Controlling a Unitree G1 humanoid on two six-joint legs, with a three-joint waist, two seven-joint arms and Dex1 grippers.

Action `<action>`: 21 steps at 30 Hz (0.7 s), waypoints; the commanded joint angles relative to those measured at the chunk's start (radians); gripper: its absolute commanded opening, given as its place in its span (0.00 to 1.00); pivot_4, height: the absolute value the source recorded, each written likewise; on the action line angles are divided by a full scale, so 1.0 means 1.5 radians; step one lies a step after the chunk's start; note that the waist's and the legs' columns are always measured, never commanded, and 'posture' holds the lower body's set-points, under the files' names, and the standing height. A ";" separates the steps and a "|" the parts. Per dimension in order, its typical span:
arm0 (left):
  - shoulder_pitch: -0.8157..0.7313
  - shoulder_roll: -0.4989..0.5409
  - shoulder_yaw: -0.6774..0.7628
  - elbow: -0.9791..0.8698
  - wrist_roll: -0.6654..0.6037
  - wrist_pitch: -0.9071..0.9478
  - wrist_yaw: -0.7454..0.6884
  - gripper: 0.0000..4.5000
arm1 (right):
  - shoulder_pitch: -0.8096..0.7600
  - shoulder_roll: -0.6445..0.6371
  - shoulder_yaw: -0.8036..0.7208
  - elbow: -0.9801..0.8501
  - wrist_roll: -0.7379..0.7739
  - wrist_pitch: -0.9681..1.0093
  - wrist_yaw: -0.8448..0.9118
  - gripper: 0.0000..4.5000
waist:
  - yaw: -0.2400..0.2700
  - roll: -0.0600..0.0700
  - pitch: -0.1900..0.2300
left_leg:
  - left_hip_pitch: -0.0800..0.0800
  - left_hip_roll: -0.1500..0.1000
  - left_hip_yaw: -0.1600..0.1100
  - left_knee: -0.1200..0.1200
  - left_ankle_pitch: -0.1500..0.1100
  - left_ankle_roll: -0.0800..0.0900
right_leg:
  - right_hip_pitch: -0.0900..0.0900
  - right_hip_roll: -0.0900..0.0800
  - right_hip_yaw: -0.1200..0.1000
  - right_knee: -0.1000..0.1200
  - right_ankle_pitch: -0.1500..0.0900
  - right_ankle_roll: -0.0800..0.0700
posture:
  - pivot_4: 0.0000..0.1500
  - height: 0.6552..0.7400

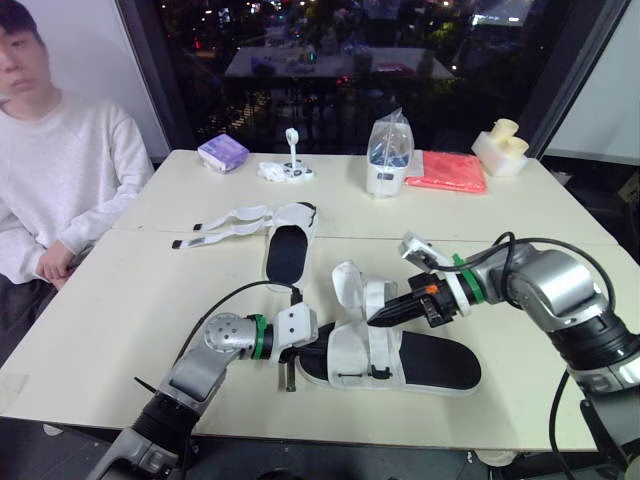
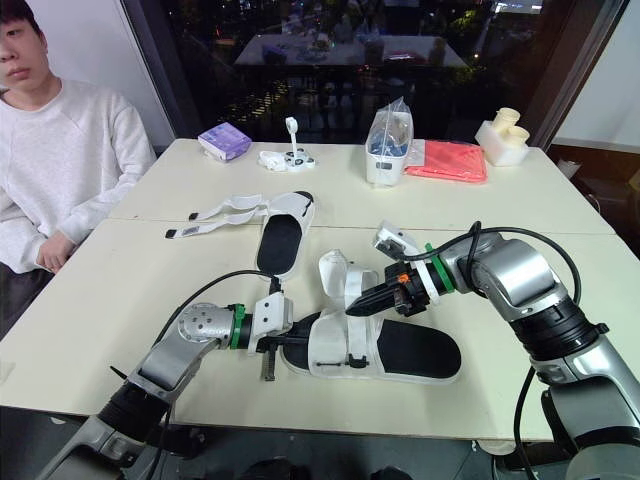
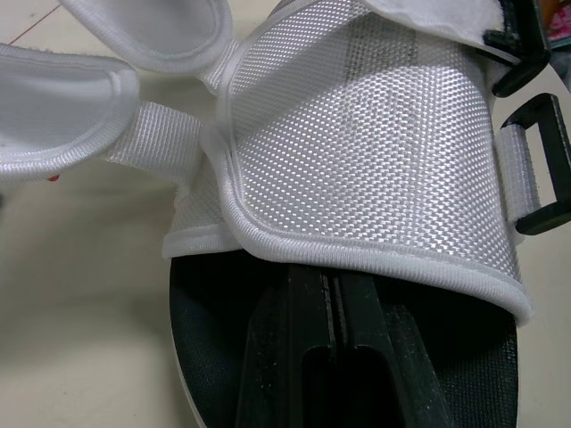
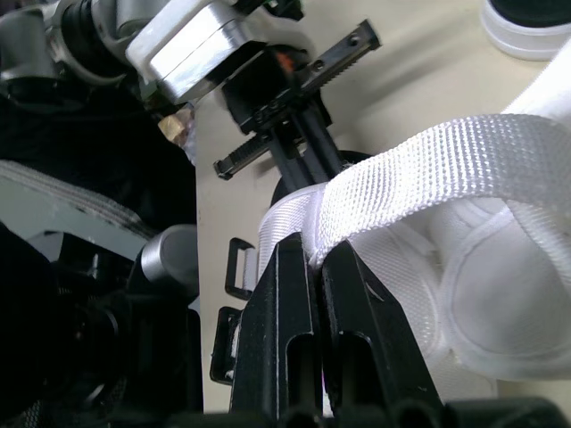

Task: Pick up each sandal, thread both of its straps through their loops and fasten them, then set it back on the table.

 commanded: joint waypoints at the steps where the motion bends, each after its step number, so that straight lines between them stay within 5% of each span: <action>1: 0.006 -0.001 -0.015 0.011 0.012 0.007 0.002 0.00 | 0.022 -0.018 -0.015 -0.048 0.010 -0.001 0.005 0.01 | 0.000 0.000 0.000 | 0.000 0.000 0.000 0.000 0.000 0.000 | 0.000 0.000 0.000 0.000 0.000 0.000 | 1.00 1.00; 9: 0.013 -0.003 -0.018 0.006 0.010 0.009 0.002 0.00 | 0.087 -0.014 -0.032 -0.109 0.026 0.019 -0.039 0.01 | 0.000 0.000 0.000 | 0.000 0.000 0.000 0.000 0.000 0.000 | 0.000 0.000 0.000 0.000 0.000 0.000 | 1.00 1.00; 12: 0.014 -0.004 -0.020 0.003 0.011 0.011 0.003 0.00 | 0.099 -0.026 -0.040 -0.127 0.034 0.024 -0.039 0.21 | 0.000 0.000 0.000 | 0.000 0.000 0.000 0.000 0.000 0.000 | 0.000 0.000 0.000 0.000 0.000 0.000 | 1.00 1.00; 19: 0.017 -0.008 -0.024 0.005 0.012 0.009 0.004 0.00 | 0.138 -0.093 -0.105 -0.198 0.077 0.060 -0.046 0.99 | 0.003 0.000 0.000 | 0.000 0.000 -0.001 0.000 0.000 0.000 | 0.000 -0.001 0.000 0.000 0.000 0.000 | 1.00 1.00; 21: 0.017 -0.010 -0.025 0.006 0.013 0.008 0.004 0.00 | 0.164 -0.123 -0.155 -0.226 0.119 0.098 -0.049 1.00 | 0.002 0.000 0.000 | 0.000 0.000 -0.001 0.000 0.000 0.000 | 0.000 -0.002 0.000 0.000 0.000 0.000 | 1.00 1.00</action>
